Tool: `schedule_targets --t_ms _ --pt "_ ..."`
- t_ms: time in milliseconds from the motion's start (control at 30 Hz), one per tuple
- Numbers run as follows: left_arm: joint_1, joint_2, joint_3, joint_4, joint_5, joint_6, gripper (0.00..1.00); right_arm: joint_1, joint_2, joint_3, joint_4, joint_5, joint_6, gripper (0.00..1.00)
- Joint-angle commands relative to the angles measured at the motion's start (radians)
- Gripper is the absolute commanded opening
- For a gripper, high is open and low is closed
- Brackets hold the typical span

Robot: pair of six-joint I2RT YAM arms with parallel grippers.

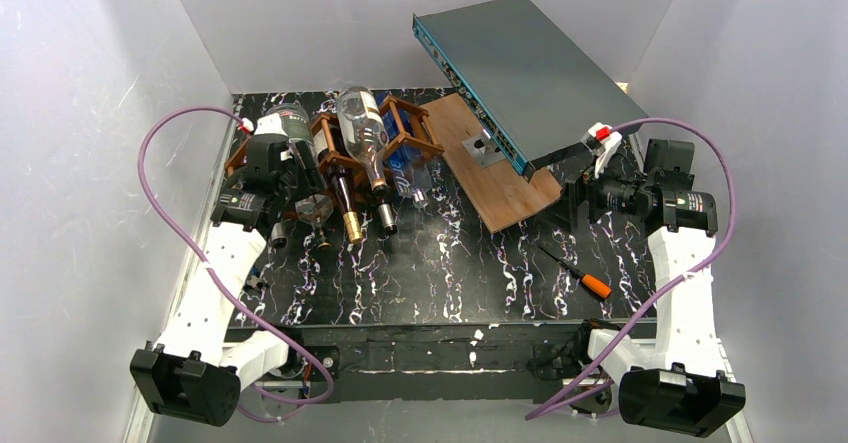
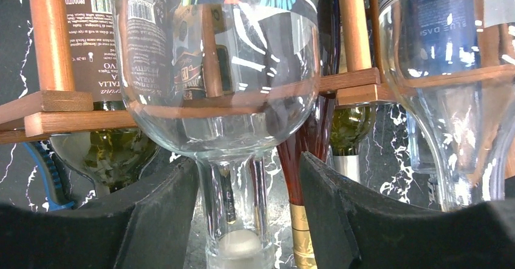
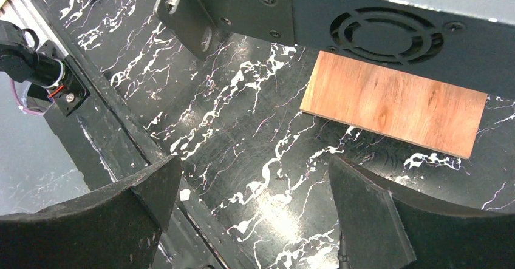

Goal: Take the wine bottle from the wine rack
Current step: Pick up the wine bottle from the wine rack.

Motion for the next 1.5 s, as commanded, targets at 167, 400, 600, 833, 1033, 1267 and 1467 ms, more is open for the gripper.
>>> schedule_targets --t_ms 167,400,600,833,1033,1267,1467 --pt "-0.003 0.010 -0.048 0.070 -0.028 0.002 0.56 -0.008 -0.023 -0.018 0.040 -0.010 0.014 1.00" --pt "-0.003 0.015 -0.055 0.078 -0.031 0.010 0.53 -0.008 -0.024 -0.022 0.041 -0.010 0.014 1.00" --pt "-0.003 0.022 -0.064 0.086 -0.029 0.011 0.47 -0.009 -0.023 -0.022 0.043 -0.007 0.014 1.00" --pt "-0.003 -0.013 -0.043 0.077 -0.021 0.020 0.02 -0.009 -0.023 -0.020 0.041 -0.008 0.015 1.00" --pt "-0.003 -0.070 -0.007 0.062 -0.034 0.051 0.00 -0.010 -0.024 -0.025 0.045 -0.010 0.015 1.00" --pt "-0.002 -0.112 0.006 0.114 -0.042 0.093 0.00 -0.010 -0.029 -0.028 0.046 -0.009 0.017 1.00" --pt "-0.004 -0.138 0.015 0.122 -0.038 0.111 0.00 -0.012 -0.031 -0.030 0.046 -0.009 0.017 1.00"
